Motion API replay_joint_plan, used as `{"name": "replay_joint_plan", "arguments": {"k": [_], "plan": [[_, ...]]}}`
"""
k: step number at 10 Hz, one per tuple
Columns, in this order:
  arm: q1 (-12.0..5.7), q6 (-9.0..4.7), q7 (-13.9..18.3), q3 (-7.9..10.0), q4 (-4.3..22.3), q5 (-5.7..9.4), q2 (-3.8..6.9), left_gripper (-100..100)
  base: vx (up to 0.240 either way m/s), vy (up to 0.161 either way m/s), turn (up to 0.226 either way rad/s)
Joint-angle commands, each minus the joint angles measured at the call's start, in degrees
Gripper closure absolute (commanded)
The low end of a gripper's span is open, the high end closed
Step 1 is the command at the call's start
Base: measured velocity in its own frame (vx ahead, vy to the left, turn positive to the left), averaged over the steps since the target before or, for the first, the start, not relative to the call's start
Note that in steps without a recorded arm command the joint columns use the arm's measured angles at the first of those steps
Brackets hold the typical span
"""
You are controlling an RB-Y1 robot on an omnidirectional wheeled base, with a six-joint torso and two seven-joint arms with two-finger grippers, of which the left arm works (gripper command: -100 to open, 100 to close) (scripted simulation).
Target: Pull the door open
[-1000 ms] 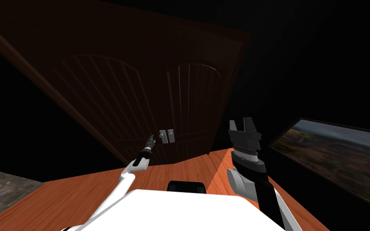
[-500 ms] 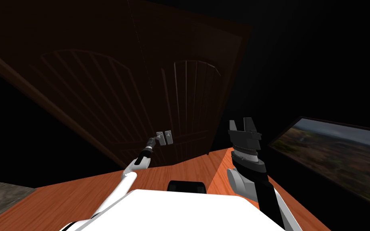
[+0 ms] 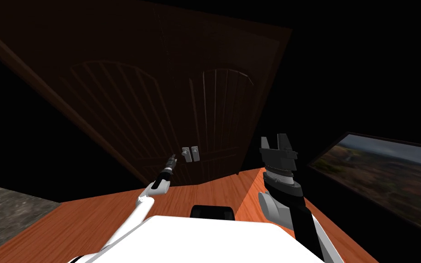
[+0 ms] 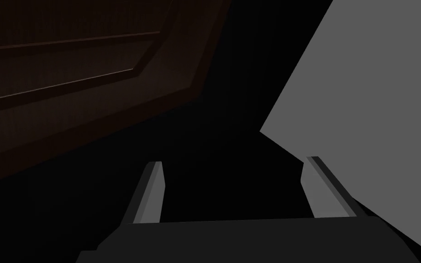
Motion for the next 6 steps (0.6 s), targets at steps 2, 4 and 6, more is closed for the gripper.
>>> {"name": "replay_joint_plan", "arguments": {"k": [2, 4, 6], "plan": [[0.76, 0.17, 0.6, -0.55, -0.9, 0.08, 0.46, -100, -0.212, 0.010, -0.012], [0.80, 0.13, 1.1, -1.86, -1.9, -0.04, 0.14, -100, -0.210, -0.083, -0.057], [0.98, 0.14, 1.2, -2.19, -2.3, -0.04, 0.14, -100, -0.147, -0.080, -0.046]]}}
